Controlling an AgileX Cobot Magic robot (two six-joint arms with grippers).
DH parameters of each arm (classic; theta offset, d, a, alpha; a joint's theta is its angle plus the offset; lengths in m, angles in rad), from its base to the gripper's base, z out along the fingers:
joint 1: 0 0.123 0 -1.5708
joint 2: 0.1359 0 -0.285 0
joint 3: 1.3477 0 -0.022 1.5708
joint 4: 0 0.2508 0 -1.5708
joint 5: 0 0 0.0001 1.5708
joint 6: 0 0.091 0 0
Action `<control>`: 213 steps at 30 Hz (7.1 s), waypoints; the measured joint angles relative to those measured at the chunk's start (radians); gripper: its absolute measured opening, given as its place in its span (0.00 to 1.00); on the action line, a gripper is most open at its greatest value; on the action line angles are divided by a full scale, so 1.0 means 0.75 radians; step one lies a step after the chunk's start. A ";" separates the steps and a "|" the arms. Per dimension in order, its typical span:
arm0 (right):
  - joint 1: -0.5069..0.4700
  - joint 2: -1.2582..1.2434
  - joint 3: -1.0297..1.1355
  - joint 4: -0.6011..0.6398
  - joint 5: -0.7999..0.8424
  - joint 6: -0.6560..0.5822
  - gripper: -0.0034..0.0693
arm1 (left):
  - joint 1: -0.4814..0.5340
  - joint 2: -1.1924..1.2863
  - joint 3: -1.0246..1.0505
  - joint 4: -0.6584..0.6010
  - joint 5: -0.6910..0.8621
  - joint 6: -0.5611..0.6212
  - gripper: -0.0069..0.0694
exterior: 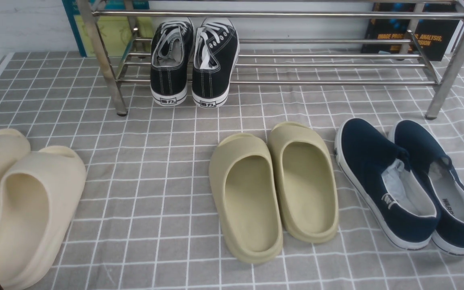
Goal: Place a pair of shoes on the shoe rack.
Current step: Use the right arm to grab the shoe closest to it, then use the right arm to put a shoe into the shoe rack, then use the right arm to grab the shoe closest to it, then use the right arm to put a shoe into the shoe rack
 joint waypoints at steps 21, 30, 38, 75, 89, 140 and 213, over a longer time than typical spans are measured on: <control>0.000 0.000 0.011 1.162 -0.210 0.283 0.38 | 0.000 0.000 0.000 0.000 0.000 0.000 0.26; 0.000 0.121 -0.260 1.061 -0.128 -0.163 0.25 | 0.000 0.000 0.000 0.000 0.000 0.000 0.28; 0.000 0.823 -0.992 0.582 0.554 -0.467 0.04 | 0.000 0.000 0.000 0.000 0.000 0.000 0.29; 0.572 2.345 -1.521 0.099 0.677 -0.141 0.28 | 0.000 0.000 0.000 0.000 0.000 0.000 0.33; 0.586 2.189 -1.821 0.125 0.911 -0.163 0.12 | 0.000 0.000 0.000 0.000 0.000 0.000 0.35; 0.480 3.015 -2.960 0.073 0.831 -0.229 0.35 | 0.000 0.000 0.000 0.000 0.000 0.000 0.39; 0.345 2.279 -1.927 -0.075 0.795 -0.135 0.10 | 0.000 0.000 0.000 0.000 0.000 0.000 0.39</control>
